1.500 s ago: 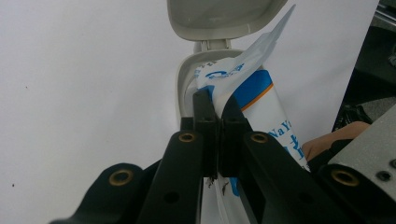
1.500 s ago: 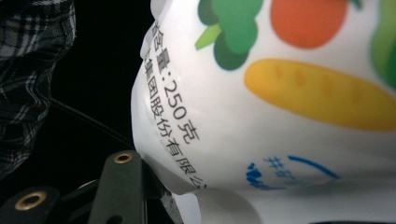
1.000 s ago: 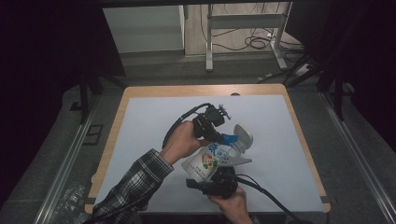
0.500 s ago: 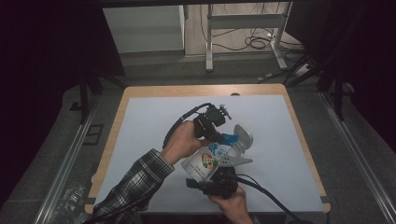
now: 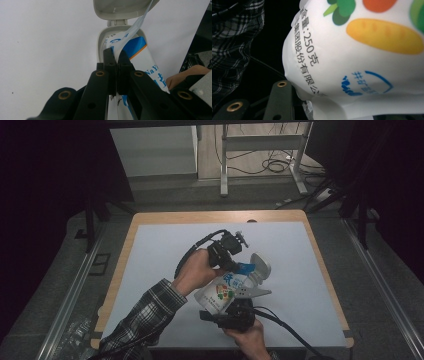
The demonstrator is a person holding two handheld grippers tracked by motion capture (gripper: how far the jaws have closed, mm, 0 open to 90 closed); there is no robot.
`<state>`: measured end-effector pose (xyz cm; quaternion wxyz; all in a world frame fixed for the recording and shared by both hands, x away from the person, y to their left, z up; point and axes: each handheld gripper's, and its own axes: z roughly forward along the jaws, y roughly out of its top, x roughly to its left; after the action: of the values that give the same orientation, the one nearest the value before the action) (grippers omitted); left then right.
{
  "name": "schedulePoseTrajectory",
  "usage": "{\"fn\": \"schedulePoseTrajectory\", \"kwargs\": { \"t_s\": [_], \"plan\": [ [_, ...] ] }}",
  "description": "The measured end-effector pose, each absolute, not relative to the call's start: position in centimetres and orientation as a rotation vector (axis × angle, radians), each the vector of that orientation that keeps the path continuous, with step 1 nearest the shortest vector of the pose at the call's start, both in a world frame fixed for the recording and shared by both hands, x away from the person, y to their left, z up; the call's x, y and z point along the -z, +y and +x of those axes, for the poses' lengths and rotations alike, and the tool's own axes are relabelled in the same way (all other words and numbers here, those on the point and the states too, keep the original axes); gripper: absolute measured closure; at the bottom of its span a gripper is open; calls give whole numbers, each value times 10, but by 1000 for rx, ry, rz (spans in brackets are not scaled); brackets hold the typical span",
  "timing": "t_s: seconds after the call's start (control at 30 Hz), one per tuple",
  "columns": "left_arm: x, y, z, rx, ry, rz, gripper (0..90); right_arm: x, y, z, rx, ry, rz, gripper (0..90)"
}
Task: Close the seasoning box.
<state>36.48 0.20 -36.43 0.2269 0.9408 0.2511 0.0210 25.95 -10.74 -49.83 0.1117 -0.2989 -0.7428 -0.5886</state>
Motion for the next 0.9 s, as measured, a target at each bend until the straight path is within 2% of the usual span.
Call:
{"fn": "schedulePoseTrajectory", "kwargs": {
  "t_s": [0.9],
  "plan": [
    [360, -5, 365, -57, 712, 2622, 889, 495, -111, 259, 1779, -2061, -837, 529]
  ]
}}
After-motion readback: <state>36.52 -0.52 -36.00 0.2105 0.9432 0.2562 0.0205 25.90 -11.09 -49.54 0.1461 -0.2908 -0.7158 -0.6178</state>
